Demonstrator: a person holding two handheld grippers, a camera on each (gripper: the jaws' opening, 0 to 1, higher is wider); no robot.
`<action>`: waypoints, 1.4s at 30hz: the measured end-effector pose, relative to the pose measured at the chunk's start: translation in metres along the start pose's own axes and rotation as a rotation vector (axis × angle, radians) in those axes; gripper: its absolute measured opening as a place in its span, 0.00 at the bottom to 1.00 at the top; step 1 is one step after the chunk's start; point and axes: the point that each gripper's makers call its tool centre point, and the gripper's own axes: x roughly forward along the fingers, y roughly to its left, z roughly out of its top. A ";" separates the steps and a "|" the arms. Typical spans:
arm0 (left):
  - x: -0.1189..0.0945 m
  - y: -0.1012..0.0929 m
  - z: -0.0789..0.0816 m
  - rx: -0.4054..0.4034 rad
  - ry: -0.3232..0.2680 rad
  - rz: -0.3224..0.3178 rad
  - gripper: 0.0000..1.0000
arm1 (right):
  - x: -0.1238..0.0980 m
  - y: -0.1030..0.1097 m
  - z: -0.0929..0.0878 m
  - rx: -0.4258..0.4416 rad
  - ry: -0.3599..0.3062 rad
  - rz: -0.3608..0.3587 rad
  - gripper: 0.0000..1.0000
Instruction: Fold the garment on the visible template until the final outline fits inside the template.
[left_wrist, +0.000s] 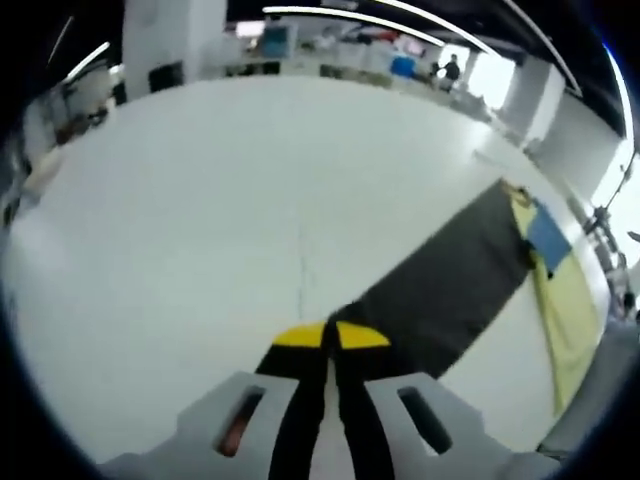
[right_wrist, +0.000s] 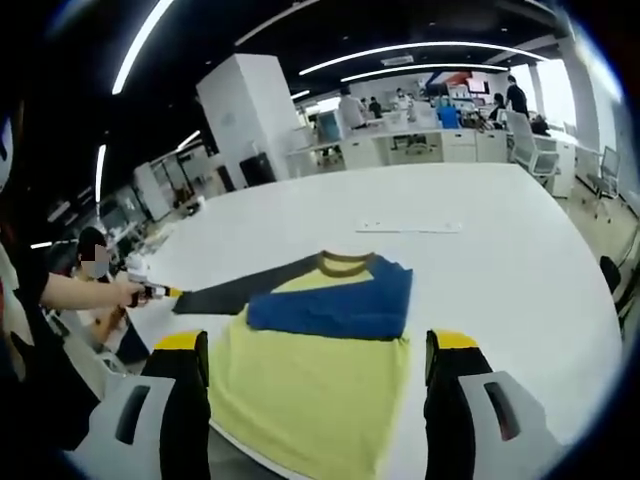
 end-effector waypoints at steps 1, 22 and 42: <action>-0.002 -0.002 0.002 -0.008 -0.003 -0.002 0.00 | -0.001 0.000 0.000 -0.002 -0.003 -0.002 0.90; -0.045 -0.040 0.066 -0.116 -0.183 -0.080 0.00 | -0.047 -0.008 0.002 0.033 -0.106 -0.010 0.89; -0.120 -0.154 0.122 0.008 -0.318 -0.152 0.00 | -0.087 -0.020 -0.011 0.042 -0.160 -0.011 0.88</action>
